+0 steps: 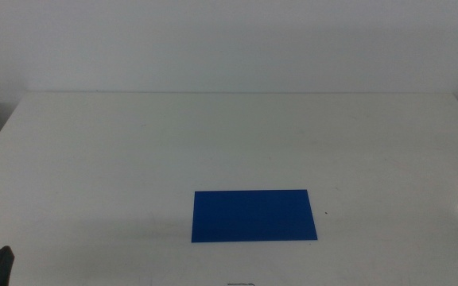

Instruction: Use one arm to grab the shoe from the table and place it on the mat.

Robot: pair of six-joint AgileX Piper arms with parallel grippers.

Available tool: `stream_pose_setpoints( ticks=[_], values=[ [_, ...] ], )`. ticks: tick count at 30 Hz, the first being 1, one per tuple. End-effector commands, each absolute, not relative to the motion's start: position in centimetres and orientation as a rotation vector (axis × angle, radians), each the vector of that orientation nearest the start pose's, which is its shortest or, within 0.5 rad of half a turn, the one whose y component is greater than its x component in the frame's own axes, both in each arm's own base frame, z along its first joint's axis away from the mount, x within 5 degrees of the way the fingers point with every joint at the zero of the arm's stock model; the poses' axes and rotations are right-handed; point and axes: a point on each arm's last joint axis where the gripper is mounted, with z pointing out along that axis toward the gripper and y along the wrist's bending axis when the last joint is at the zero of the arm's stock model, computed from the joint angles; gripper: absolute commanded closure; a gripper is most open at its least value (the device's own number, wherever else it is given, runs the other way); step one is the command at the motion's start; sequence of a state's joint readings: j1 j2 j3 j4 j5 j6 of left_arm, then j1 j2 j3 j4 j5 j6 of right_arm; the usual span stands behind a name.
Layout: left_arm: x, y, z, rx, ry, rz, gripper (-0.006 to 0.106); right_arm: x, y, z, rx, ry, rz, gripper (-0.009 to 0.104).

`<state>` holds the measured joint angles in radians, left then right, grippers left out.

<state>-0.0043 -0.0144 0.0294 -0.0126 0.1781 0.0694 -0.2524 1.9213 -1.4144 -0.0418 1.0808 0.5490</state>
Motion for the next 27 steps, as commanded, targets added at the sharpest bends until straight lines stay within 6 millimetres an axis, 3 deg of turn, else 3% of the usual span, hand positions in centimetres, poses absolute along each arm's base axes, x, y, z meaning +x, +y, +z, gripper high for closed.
stream_pose_setpoints(
  ticks=[1, 12, 15, 17, 21, 23, 27],
  values=[
    [5.5, -0.1, 19.8, 0.034, 1.571, 0.018, 0.007, 36.8, -10.4, 22.4, 1.139, 2.744, -0.034, 0.003],
    [5.5, -0.1, 19.8, 0.034, 1.571, 0.018, 0.007, 38.2, -10.8, 19.3, 1.144, 2.747, -0.040, 0.020],
    [5.5, -0.1, 19.8, 0.034, 1.571, 0.018, 0.007, 38.2, -10.8, 18.8, 1.150, 2.754, -0.042, 0.035],
    [5.5, -0.1, 19.8, 0.034, 1.571, 0.018, 0.007, 38.3, -10.8, 18.8, 1.145, 2.755, -0.047, 0.053],
    [5.5, -0.1, 19.8, 0.034, 1.571, 0.018, 0.007, 38.0, -10.7, 19.9, 1.089, 2.755, -0.057, 0.097],
    [5.5, -0.1, 19.8, 0.034, 1.571, 0.018, 0.007, 37.8, -10.1, 21.3, 1.039, 2.741, -0.048, 0.096],
    [5.5, -0.1, 19.8, 0.034, 1.571, 0.018, 0.007, 37.3, -7.0, 24.6, 0.855, 2.750, -0.028, 0.096]
  ],
)
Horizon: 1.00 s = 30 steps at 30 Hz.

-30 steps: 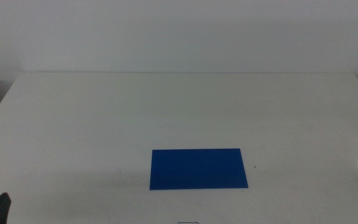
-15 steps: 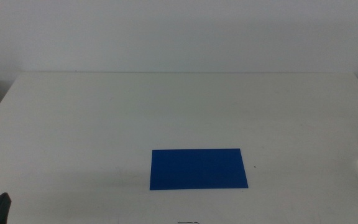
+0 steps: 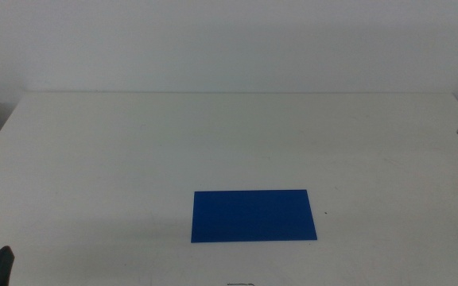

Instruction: Use one arm to grab the shoe from the table and place it on the mat.

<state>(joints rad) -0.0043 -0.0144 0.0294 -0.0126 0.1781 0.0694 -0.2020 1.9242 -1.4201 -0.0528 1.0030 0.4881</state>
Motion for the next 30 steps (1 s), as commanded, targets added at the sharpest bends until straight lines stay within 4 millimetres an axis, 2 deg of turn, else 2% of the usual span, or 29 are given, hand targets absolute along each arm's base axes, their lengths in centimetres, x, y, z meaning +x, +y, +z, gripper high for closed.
stream_pose_setpoints(
  ticks=[1, 6, 9, 15, 19, 21, 25, 28, 30],
  values=[
    [5.5, -0.1, 19.8, 0.034, 1.571, 0.018, 0.007, 37.2, -5.9, 25.4, 0.811, 2.750, -0.020, 0.096],
    [5.5, -0.1, 19.8, 0.034, 1.571, 0.018, 0.007, 37.6, 0.2, 27.6, 0.635, 2.842, 0.049, 0.096],
    [5.5, -0.1, 19.8, 0.034, 1.571, 0.018, 0.007, 38.3, 5.4, 28.1, 0.499, 2.886, 0.083, 0.096],
    [5.5, -0.1, 19.8, 0.034, 1.571, 0.018, 0.007, 38.4, 16.3, 26.9, 0.238, 2.938, 0.055, 0.096],
    [5.5, -0.1, 19.8, 0.034, 1.571, 0.018, 0.007, 37.8, 21.4, 25.6, 0.119, 2.981, 0.063, 0.096],
    [5.5, -0.1, 19.8, 0.034, 1.571, 0.018, 0.007, 37.3, 23.0, 25.0, 0.085, 3.003, 0.096, 0.096],
    [5.5, -0.1, 19.8, 0.034, 1.571, 0.018, 0.007, 36.8, 24.0, 24.7, 0.022, 3.013, 0.114, 0.096],
    [5.5, -0.1, 19.8, 0.034, 1.571, 0.018, 0.007, 36.8, 24.1, 24.7, -0.131, 3.003, 0.100, 0.096],
    [5.5, -0.1, 19.8, 0.034, 1.571, 0.018, 0.007, 36.8, 24.1, 24.7, -0.353, 2.981, 0.085, 0.096]
  ],
)
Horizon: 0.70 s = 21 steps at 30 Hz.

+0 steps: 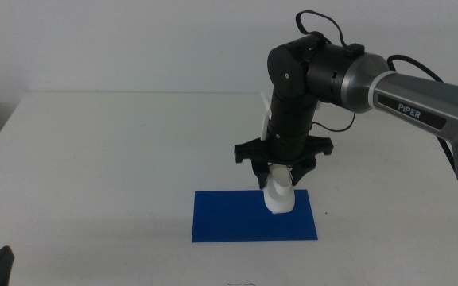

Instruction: Use one arm to grab the shoe from the table and place it on the mat.

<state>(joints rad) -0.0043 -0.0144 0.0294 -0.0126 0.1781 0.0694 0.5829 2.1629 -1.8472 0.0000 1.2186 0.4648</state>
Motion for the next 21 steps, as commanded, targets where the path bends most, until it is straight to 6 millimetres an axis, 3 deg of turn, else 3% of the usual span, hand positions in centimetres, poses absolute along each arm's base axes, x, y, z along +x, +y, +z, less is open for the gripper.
stream_pose_setpoints(
  ticks=[1, 5, 9, 14, 21],
  values=[
    [5.5, -0.1, 19.8, 0.034, 1.571, 0.018, 0.007, 36.8, 24.1, 24.7, -0.474, 2.962, 0.076, 0.096],
    [5.5, -0.1, 19.8, 0.034, 1.571, 0.018, 0.007, 36.6, 24.3, 24.7, -1.135, 2.783, 0.066, 0.096],
    [5.5, -0.1, 19.8, 0.034, 1.571, 0.018, 0.007, 36.1, 25.1, 24.8, -1.688, 2.471, 0.174, 0.096],
    [5.5, -0.1, 19.8, 0.034, 1.571, 0.018, 0.007, 35.8, 25.5, 24.8, -1.963, 2.225, 0.224, 0.096],
    [5.5, -0.1, 19.8, 0.034, 1.571, 0.018, 0.007, 35.9, 25.5, 24.7, -2.024, 2.173, 0.201, 0.096]
  ],
)
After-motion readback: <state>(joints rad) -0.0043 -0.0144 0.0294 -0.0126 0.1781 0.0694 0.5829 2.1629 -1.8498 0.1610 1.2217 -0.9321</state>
